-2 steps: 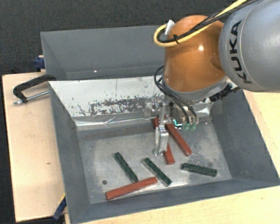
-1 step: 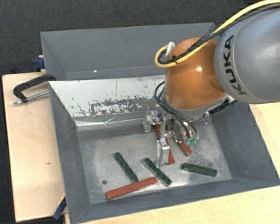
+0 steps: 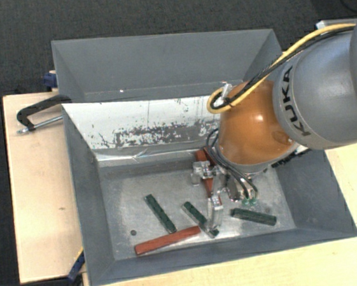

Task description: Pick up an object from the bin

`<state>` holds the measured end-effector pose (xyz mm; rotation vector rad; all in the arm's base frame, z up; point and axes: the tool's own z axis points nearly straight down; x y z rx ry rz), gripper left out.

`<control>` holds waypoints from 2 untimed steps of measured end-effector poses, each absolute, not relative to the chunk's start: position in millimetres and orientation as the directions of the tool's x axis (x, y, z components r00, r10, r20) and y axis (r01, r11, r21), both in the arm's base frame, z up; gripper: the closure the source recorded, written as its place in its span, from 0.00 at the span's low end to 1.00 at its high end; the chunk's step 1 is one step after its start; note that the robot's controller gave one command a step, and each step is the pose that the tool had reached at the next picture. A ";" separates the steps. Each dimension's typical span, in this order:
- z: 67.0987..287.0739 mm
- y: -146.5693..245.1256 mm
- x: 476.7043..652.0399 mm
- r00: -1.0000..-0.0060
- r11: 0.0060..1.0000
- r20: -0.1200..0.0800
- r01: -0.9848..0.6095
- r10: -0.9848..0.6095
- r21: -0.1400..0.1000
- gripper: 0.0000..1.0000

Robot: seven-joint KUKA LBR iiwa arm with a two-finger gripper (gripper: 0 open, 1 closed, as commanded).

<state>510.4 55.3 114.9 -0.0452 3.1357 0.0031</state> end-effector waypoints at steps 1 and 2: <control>67.2 39.4 503.4 -1.000 1.000 0.006 0.004 0.004 -0.001 0.00; 70.4 63.3 494.1 -0.999 0.999 0.001 -0.042 -0.042 0.001 1.00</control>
Offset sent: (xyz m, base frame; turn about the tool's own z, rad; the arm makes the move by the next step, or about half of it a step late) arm -0.0167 0.0071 -0.0449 -0.0141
